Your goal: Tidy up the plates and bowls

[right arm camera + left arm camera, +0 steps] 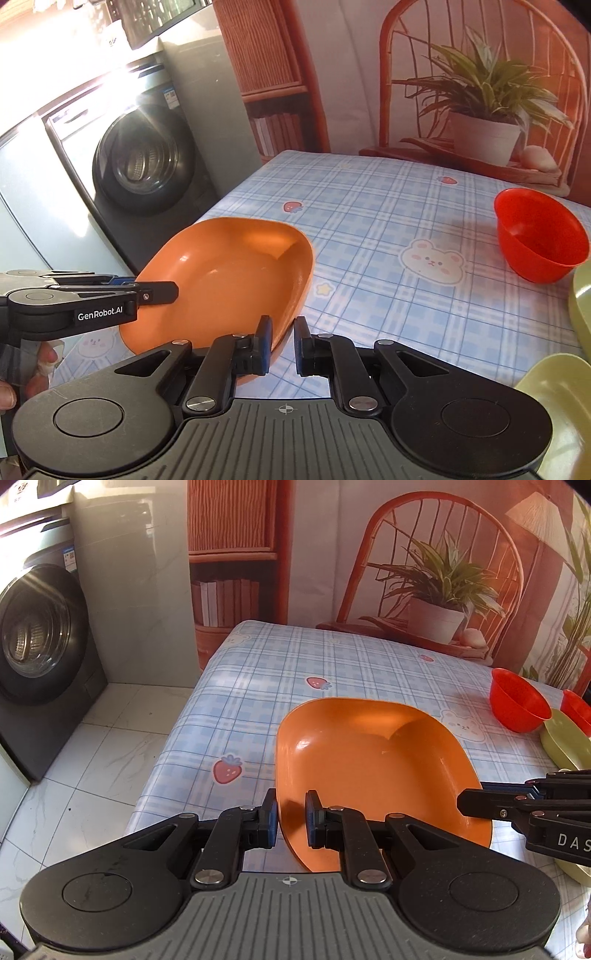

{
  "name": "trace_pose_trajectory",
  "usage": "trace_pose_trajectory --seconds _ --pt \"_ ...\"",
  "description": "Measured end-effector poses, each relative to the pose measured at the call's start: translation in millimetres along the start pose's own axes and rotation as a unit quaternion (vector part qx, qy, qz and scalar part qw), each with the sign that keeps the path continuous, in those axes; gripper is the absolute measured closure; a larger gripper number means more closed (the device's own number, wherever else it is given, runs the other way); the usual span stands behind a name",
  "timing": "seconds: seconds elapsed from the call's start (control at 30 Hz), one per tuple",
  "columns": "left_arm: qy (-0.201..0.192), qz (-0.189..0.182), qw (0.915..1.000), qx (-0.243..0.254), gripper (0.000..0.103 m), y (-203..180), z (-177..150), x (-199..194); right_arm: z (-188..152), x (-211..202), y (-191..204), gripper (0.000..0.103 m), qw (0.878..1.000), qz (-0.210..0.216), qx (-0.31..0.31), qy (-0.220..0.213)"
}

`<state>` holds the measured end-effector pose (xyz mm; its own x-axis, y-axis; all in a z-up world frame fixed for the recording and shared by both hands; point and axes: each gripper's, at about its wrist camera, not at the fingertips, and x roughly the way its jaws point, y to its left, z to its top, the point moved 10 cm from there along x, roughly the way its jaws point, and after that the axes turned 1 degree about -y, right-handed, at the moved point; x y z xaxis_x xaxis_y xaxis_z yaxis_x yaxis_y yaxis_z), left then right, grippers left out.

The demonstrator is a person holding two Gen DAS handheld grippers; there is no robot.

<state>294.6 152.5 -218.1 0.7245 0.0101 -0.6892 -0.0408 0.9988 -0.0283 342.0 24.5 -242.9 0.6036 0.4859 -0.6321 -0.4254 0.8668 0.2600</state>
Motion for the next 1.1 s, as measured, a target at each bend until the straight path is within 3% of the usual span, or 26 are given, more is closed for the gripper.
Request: trace_pose_trajectory --seconds 0.37,0.73,0.93,1.1 --pt "-0.019 -0.072 0.9948 0.070 0.087 -108 15 -8 -13 -99 -77 0.091 0.995 -0.050 0.061 -0.064" --pt "-0.005 -0.156 0.9753 0.156 0.087 -226 -9 -4 -72 -178 -143 0.089 0.983 -0.103 0.131 -0.074" --pt "0.011 -0.173 0.9649 0.198 0.087 -262 -26 6 -101 -193 -165 0.089 0.976 -0.109 0.176 -0.070" --pt "0.021 -0.163 0.9637 0.211 0.086 -270 -31 17 -109 -192 -173 0.088 0.973 -0.101 0.198 -0.069"
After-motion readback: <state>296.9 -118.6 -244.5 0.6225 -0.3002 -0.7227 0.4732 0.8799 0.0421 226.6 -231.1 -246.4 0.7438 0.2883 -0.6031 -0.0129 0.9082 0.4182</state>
